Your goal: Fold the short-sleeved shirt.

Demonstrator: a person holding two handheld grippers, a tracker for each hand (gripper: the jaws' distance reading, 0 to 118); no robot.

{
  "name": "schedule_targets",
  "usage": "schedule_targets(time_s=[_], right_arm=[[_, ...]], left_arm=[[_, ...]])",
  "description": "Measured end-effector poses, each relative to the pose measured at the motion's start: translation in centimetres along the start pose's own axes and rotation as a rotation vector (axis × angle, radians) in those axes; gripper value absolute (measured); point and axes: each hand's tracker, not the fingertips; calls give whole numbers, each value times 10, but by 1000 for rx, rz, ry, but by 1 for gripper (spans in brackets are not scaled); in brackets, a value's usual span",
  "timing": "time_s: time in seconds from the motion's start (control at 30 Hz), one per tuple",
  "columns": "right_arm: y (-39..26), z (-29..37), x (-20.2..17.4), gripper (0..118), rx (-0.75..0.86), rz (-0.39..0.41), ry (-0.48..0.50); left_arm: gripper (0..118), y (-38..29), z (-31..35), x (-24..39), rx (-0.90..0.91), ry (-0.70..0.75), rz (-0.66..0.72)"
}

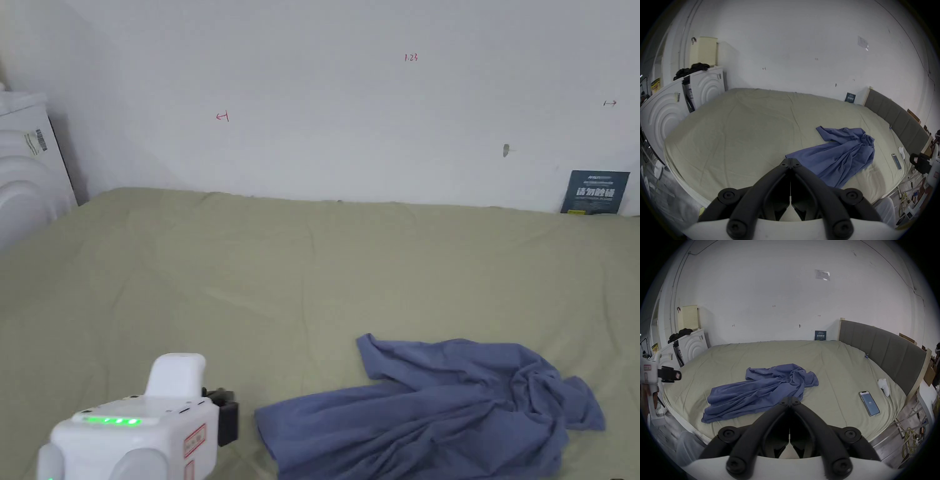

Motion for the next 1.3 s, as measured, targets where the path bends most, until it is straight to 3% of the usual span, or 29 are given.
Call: schedule_targets(time_s=[0.03,0.2,0.43,0.5,0.57,0.6,0.63,0.7,0.77,0.83,0.9,0.93,1.0,1.13,1.3], right_arm=[[0,-5,0,0,-11,-5,8],[-5,-26,-2,0,-69,-10,18],[-13,-53,0,0,-139,-9,15],[-14,-57,0,0,-148,-12,19],[-14,-55,0,0,-148,-7,19],[-14,-54,1,0,-146,-7,21],[-14,-54,2,0,-148,-8,25],[-11,-54,4,0,-156,-14,29],[-5,-54,6,0,-152,-23,24],[6,-56,11,0,-154,-29,11],[20,-72,20,0,-235,-12,-80],[26,-84,30,0,-226,-23,-73],[37,-113,52,0,-244,-5,-119],[73,-191,95,0,-276,3,-118],[107,-295,125,3,-340,41,-139]], left_arm=[[118,3,-21,1,-17,8,-17],[116,4,-128,15,-236,53,-23],[113,3,-215,18,-413,120,-107],[111,-1,-208,24,-383,129,-90],[85,3,-194,29,-379,128,-80],[59,5,-187,32,-371,117,-78],[0,11,-180,27,-374,87,-75],[0,17,-173,24,-384,5,-49],[0,17,-168,27,-378,39,-75],[0,18,-165,23,-365,17,-17],[0,18,-172,17,-372,1,7],[0,18,-175,16,-375,-3,0],[0,17,-178,15,-377,-2,-14],[0,11,-169,28,-369,-5,-29],[0,12,-168,28,-366,-18,-31]])
